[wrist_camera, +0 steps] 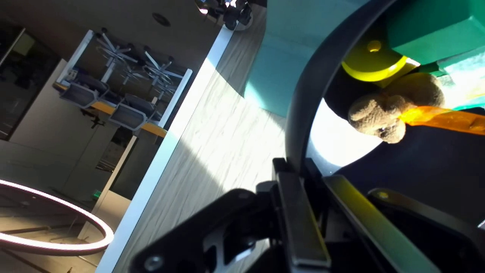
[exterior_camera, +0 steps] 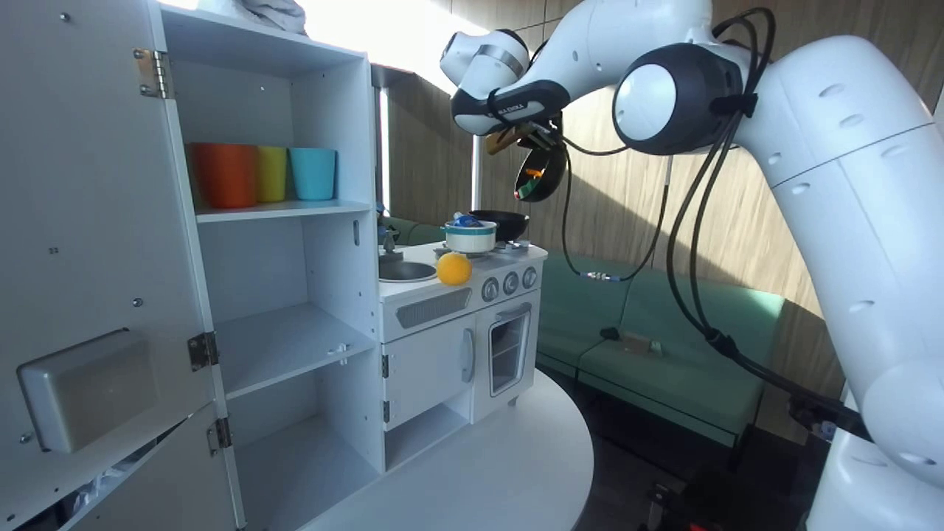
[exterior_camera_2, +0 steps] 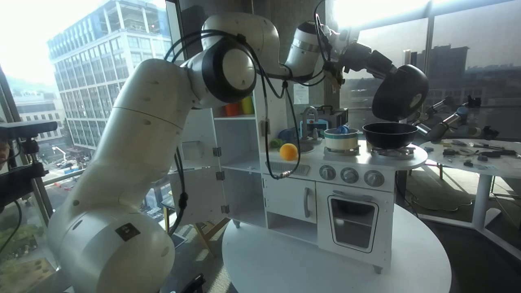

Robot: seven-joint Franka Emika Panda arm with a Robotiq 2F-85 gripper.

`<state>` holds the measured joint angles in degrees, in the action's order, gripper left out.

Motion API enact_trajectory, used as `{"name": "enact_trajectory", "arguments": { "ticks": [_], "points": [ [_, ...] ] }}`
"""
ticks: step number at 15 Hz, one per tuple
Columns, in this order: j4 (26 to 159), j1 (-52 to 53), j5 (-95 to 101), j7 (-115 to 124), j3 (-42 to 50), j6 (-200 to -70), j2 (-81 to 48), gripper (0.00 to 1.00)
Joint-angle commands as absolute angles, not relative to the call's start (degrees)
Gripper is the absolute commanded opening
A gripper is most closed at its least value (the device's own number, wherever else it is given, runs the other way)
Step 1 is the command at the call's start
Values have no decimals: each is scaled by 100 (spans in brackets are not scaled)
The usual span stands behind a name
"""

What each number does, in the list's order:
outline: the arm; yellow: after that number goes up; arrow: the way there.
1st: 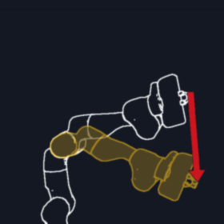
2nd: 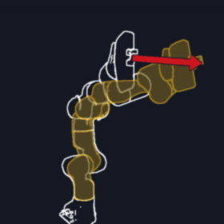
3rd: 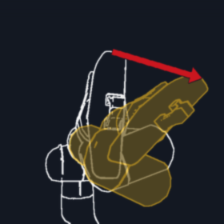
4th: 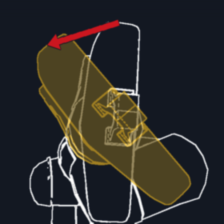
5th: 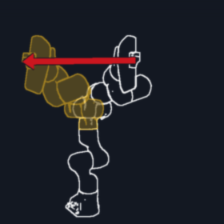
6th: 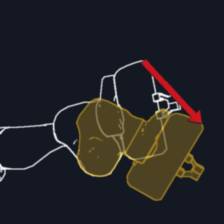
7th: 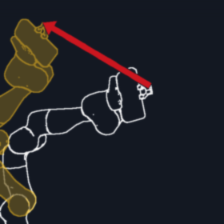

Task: Pour the contents in the bowl on the left into the bowl on the right.

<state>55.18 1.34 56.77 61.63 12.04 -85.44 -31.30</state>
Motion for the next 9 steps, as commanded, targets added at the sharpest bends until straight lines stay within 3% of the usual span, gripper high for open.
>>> {"name": "enact_trajectory", "arguments": {
  "ticks": [1, 9],
  "points": [
    [4593, 214, 6005, 5790, 1276, -8075, -3686, 13],
    [3821, 349, 6240, 5525, 1399, -7810, -4304, 13]
  ]
}}
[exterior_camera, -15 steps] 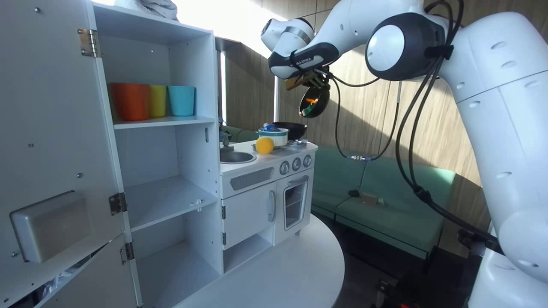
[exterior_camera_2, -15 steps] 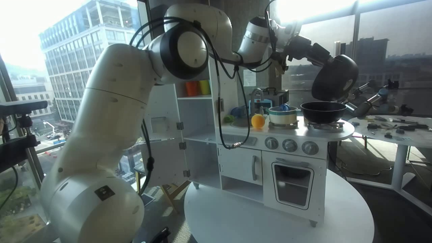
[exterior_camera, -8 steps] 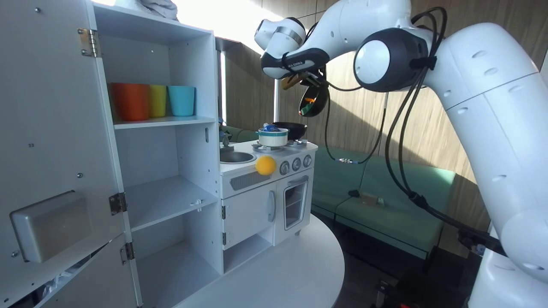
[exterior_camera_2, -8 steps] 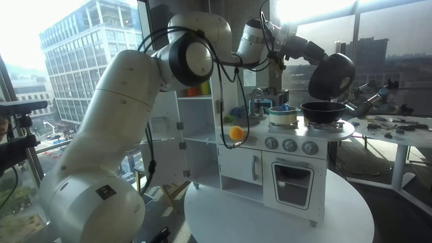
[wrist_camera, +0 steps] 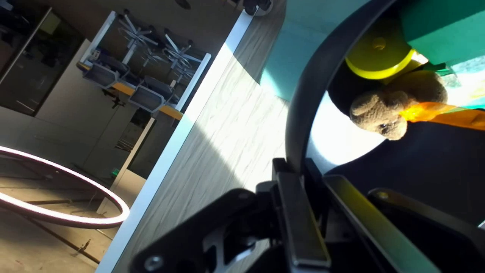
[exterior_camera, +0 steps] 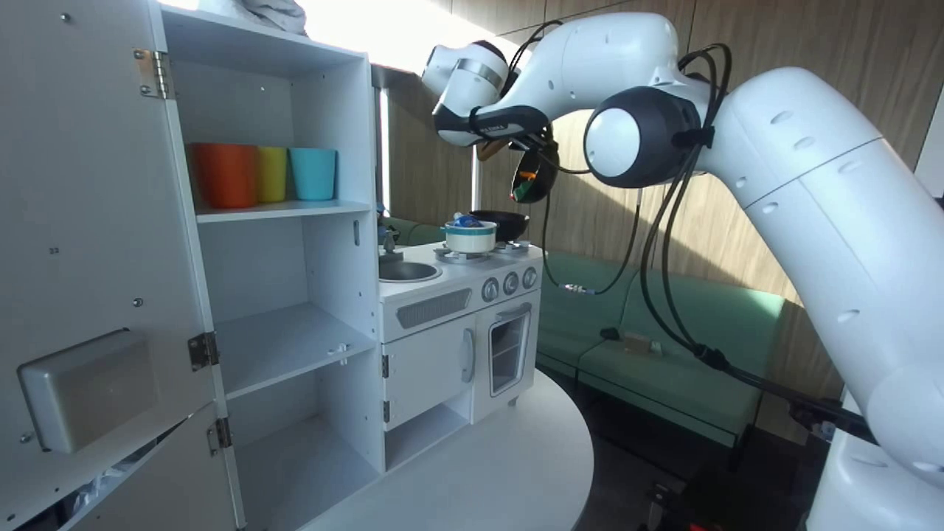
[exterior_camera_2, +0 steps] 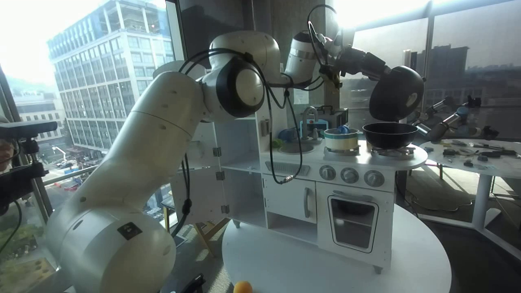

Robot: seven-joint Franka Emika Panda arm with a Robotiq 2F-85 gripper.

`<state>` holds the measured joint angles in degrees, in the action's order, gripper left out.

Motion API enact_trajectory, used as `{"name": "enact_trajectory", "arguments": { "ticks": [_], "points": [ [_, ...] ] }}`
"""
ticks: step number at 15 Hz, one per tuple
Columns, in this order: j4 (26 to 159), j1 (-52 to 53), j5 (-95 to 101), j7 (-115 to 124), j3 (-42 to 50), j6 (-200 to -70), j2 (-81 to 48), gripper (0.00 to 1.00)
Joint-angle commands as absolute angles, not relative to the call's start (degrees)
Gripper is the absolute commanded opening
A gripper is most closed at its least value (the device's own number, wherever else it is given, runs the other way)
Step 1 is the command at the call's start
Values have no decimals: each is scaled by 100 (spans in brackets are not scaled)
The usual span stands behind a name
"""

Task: Pour the contents in the bowl on the left into the bowl on the right.

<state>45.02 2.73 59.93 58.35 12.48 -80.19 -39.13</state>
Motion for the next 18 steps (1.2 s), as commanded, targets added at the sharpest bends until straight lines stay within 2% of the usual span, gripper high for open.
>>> {"name": "enact_trajectory", "arguments": {
  "ticks": [1, 18],
  "points": [
    [3736, 362, 6273, 5497, 1412, -7774, -4365, 13],
    [3093, 466, 6654, 5169, 1547, -7739, -4703, 14]
  ]
}}
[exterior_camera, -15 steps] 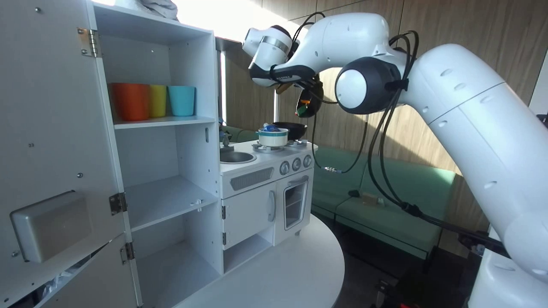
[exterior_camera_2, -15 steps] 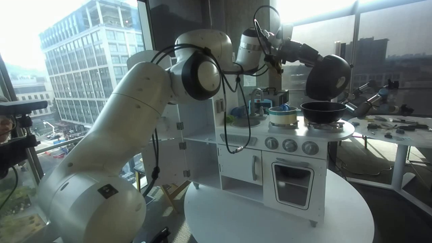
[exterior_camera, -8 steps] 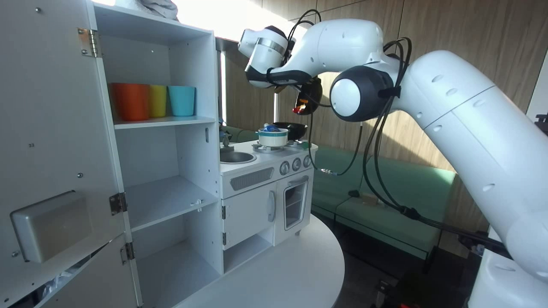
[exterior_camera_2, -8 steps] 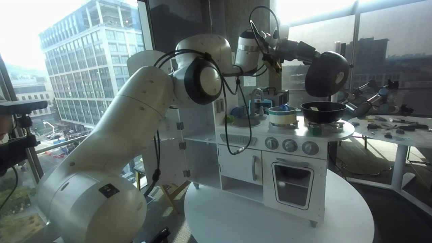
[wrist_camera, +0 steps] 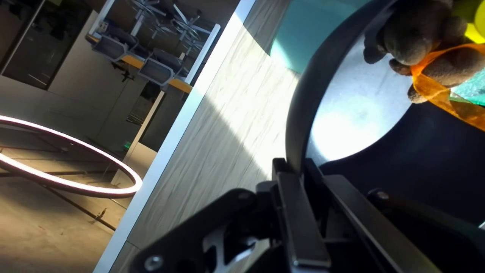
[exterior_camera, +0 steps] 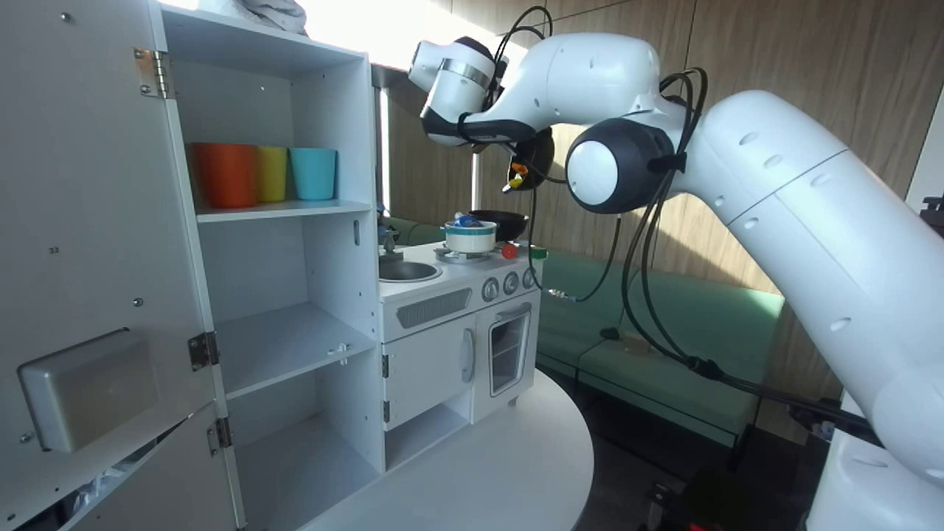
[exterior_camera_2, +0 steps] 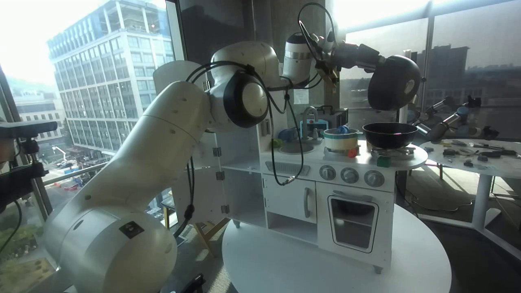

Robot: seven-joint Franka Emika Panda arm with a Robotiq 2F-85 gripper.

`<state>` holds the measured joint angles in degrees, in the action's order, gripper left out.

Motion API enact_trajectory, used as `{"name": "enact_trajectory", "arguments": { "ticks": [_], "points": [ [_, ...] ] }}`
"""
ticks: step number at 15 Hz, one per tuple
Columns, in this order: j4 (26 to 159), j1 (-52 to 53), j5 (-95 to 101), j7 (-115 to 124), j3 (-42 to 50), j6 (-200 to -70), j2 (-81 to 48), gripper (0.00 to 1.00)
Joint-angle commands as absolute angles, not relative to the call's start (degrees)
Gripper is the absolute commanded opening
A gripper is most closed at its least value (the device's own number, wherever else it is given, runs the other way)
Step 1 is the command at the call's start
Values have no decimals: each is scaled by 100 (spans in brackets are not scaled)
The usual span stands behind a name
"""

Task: Pour the contents in the bowl on the left into the bowl on the right.

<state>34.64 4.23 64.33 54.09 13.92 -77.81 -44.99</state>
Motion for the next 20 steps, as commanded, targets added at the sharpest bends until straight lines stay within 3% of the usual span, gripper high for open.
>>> {"name": "enact_trajectory", "arguments": {
  "ticks": [1, 20],
  "points": [
    [3082, 470, 6674, 5147, 1552, -7738, -4721, 14],
    [2586, 637, 6896, 5147, 1688, -7319, -5270, 14]
  ]
}}
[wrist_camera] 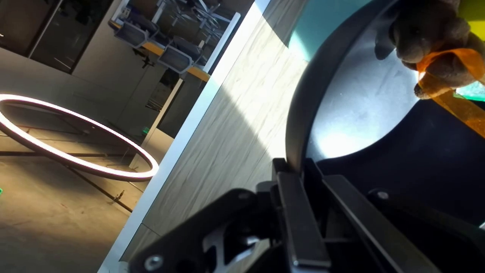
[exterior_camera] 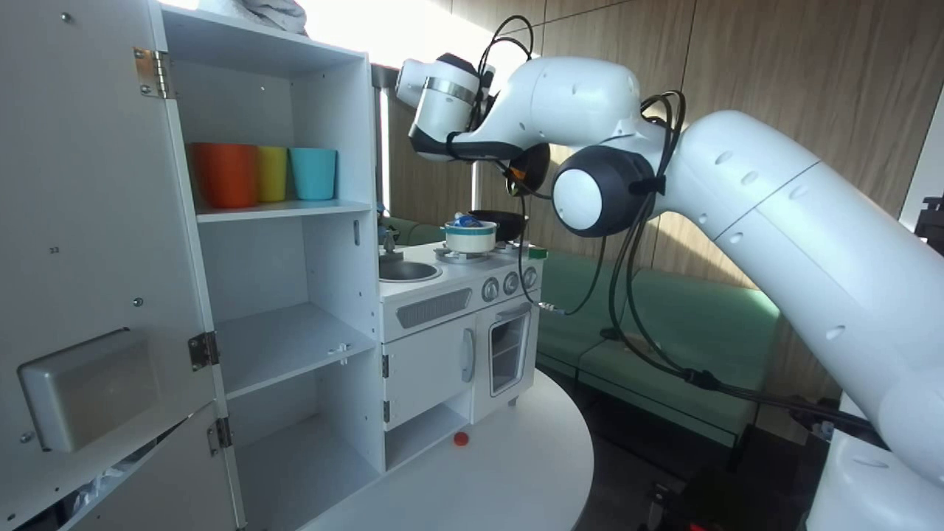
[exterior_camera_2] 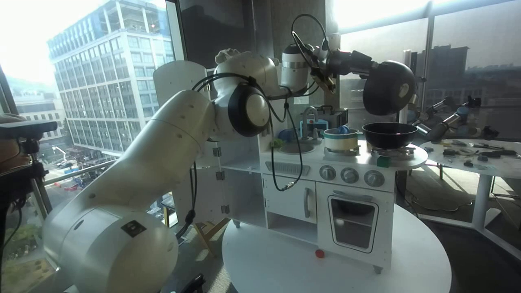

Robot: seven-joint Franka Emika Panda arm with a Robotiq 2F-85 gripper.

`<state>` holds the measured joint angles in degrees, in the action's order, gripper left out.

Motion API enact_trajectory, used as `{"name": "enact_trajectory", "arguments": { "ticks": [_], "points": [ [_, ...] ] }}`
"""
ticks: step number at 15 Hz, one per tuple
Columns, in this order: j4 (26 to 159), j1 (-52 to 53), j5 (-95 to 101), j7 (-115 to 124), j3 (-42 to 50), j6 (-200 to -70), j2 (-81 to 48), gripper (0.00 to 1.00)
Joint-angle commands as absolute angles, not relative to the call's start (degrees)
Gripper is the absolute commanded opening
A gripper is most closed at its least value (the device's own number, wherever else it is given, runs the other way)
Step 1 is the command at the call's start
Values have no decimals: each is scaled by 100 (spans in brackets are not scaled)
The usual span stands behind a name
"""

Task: Pour the contents in the bowl on the left into the bowl on the right.

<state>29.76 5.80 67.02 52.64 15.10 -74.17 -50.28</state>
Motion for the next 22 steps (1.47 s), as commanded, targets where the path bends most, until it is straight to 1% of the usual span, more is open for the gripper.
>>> {"name": "enact_trajectory", "arguments": {
  "ticks": [1, 11, 22],
  "points": [
    [2577, 642, 6903, 5147, 1701, -7326, -5284, 14],
    [2522, 714, 7231, 5148, 2036, -7315, -5423, 14],
    [2487, 678, 7016, 5434, 1852, -7704, -5288, 14]
  ]
}}
